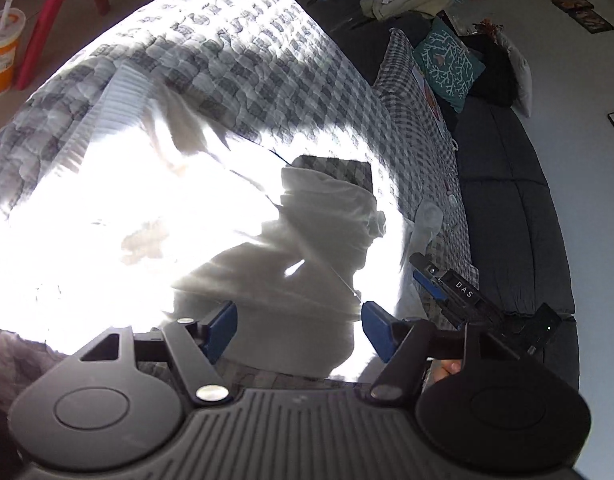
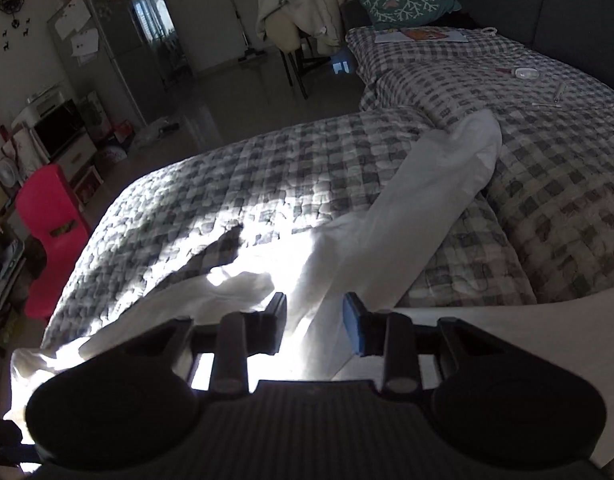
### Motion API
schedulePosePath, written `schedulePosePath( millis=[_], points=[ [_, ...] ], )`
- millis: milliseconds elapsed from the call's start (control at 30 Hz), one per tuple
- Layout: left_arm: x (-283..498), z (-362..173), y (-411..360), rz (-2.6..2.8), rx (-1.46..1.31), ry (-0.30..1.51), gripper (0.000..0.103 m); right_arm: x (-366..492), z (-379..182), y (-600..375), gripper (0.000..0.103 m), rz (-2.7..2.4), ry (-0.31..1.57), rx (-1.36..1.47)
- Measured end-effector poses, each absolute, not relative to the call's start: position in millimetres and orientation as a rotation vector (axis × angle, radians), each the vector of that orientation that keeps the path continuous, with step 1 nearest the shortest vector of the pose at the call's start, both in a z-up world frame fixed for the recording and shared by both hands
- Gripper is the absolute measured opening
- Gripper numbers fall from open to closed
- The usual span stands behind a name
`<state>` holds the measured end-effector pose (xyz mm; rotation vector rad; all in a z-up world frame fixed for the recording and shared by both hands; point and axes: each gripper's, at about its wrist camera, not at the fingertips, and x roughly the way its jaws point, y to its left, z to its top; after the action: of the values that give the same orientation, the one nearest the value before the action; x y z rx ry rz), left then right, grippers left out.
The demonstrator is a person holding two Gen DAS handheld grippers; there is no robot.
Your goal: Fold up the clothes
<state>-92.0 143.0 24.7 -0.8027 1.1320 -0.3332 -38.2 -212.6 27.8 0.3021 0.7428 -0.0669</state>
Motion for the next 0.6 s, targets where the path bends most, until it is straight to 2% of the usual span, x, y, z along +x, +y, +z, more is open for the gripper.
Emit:
schedulePosePath(
  millis=[300, 333, 367, 433, 600],
  points=[
    [-84.3, 10.7, 141.1, -0.253, -0.860, 1.166, 0.063, -5.9, 9.0, -233.5, 0.034, -0.144, 0.760, 0.398],
    [-84.1, 10.7, 141.4, -0.252, -0.861, 1.163, 0.063, -5.8, 9.0, -232.7, 0.030, -0.148, 0.758, 0.384],
    [-84.2, 10.5, 141.8, -0.252, -0.863, 1.162, 0.063, -6.5, 9.3, -232.6, 0.020, -0.158, 0.758, 0.369],
    [-84.6, 10.9, 142.6, -0.255, -0.865, 1.162, 0.063, -12.2, 10.4, -238.3, 0.011, -0.175, 0.758, 0.374],
    [-84.6, 10.1, 144.3, -0.259, -0.870, 1.162, 0.062, -35.6, 15.1, -261.7, 0.001, -0.242, 0.743, 0.404]
  ],
)
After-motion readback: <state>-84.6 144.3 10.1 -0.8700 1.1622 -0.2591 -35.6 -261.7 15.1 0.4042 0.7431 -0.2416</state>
